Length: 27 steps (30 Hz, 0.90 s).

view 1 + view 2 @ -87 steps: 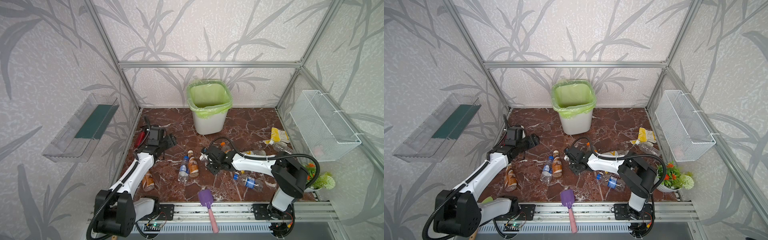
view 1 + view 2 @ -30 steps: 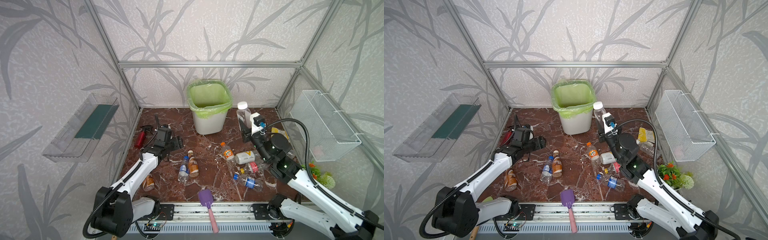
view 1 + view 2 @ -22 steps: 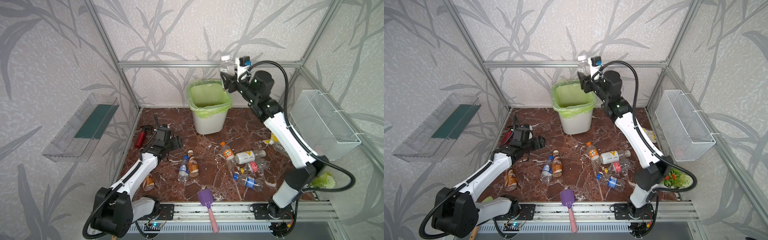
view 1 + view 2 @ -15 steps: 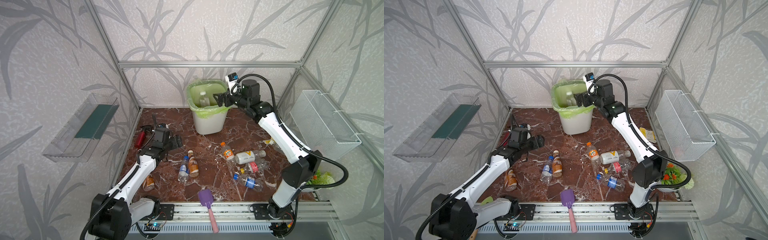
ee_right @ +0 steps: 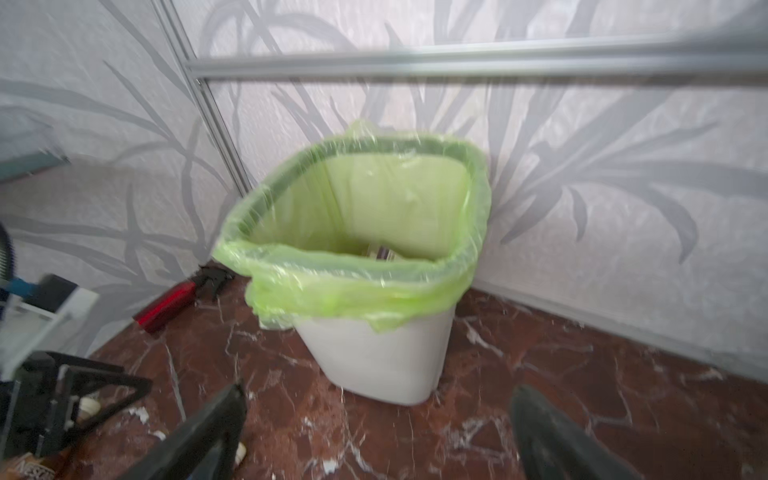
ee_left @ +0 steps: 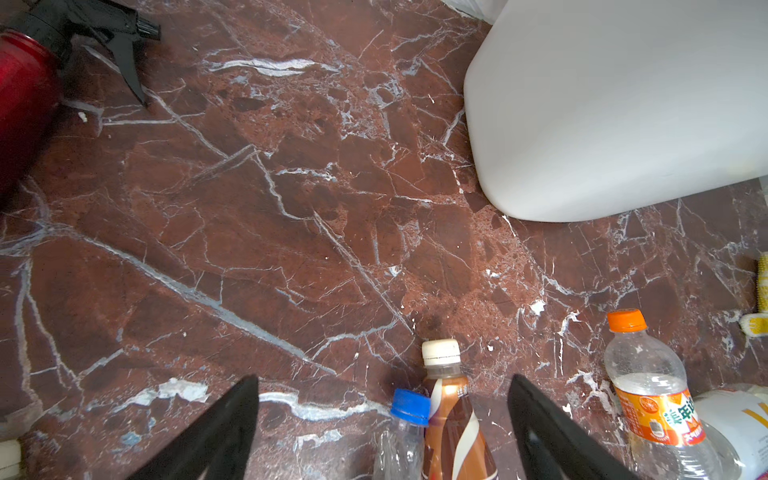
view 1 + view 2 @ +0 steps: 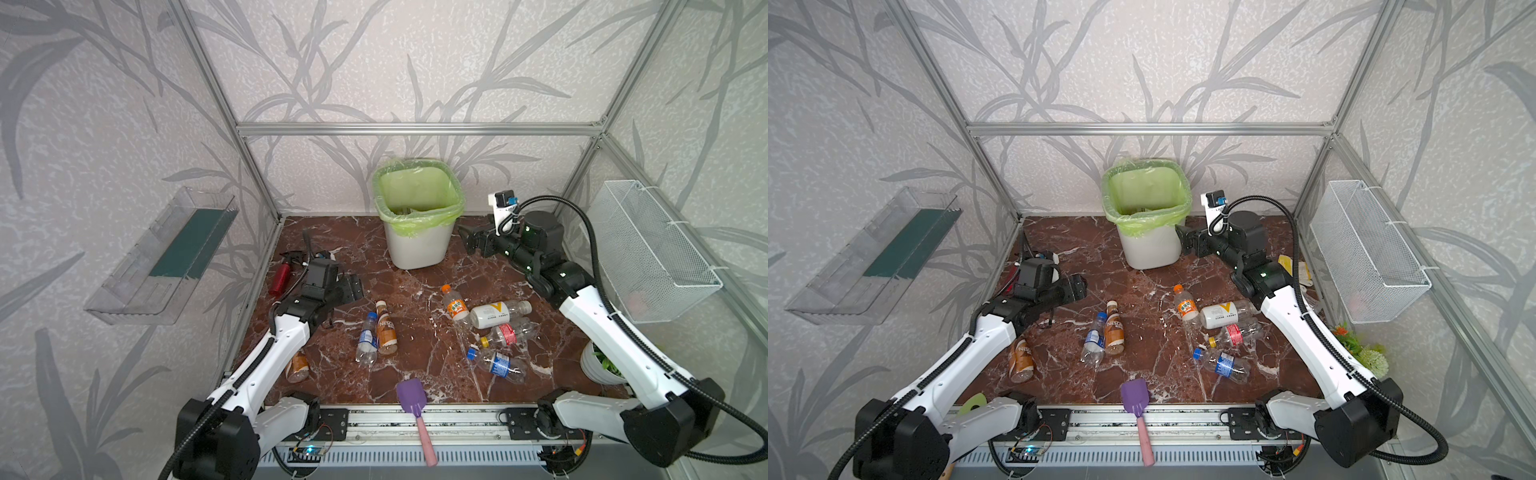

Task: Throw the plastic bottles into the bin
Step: 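Withdraw the right arm from the bin while the left gripper moves toward the blue-cap bottle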

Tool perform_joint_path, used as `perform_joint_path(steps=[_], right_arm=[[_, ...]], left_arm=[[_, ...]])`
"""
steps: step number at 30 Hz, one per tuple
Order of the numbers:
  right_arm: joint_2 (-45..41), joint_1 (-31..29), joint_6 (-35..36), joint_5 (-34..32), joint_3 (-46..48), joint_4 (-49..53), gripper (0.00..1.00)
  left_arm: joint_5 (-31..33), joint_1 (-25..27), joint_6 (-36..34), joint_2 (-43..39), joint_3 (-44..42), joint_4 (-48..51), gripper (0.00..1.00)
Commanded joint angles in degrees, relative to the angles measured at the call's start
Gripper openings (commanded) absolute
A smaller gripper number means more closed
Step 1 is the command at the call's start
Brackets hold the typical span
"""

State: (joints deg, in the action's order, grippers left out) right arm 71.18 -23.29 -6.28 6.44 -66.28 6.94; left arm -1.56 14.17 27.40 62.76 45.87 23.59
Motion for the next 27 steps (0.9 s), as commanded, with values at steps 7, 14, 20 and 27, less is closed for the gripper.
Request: perform_joint_path(steps=[7, 14, 20, 27], right_arm=[[-3.49, 0.11, -8.7, -0.64, 15.26, -0.46, 1.0], [-1.14, 0.17, -6.64, -1.14, 16.1, 0.93, 0.99], [3.03, 0.17, -6.15, -0.57, 15.29, -0.23, 0.99], [6.14, 0.17, -6.72, 0.06, 15.46, -2.63, 0.99]], left_arm=[[-2.27, 0.15, -0.86, -3.18, -0.15, 12.48, 0.89], [-7.0, 0.8, 8.34, -5.52, -8.61, 7.92, 0.88], [-5.19, 3.17, 8.44, -4.39, -9.01, 10.15, 0.88], [-4.28, 6.15, 9.65, -1.26, -11.13, 9.3, 0.88]])
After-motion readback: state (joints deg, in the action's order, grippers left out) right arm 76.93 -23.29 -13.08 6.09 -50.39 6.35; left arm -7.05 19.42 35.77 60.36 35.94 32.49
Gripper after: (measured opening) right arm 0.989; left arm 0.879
